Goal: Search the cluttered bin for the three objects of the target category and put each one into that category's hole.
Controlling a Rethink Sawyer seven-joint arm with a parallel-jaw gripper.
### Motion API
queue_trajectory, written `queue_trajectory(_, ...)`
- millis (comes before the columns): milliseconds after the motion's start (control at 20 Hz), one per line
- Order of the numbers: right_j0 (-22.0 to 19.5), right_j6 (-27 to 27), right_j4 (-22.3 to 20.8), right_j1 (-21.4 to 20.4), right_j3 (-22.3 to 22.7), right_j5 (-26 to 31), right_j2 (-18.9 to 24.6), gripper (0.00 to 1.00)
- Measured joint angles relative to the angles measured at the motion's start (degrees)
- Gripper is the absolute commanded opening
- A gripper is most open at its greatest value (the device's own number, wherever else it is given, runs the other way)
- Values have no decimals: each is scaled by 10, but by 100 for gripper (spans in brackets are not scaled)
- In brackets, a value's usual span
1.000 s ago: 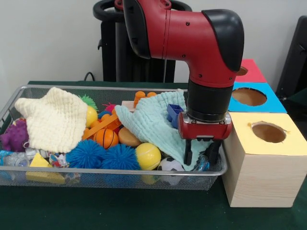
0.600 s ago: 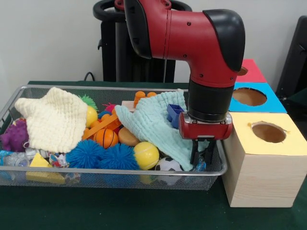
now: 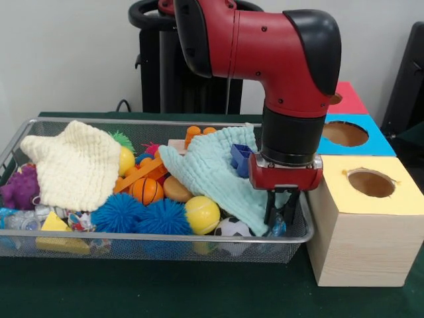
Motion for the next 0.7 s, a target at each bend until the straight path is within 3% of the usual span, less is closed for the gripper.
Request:
queue_trajectory(200, 2, 0, 0, -15, 10, 0, 0, 0)
queue_trajectory(700, 2, 0, 1, -100, 42, 33, 0, 0)
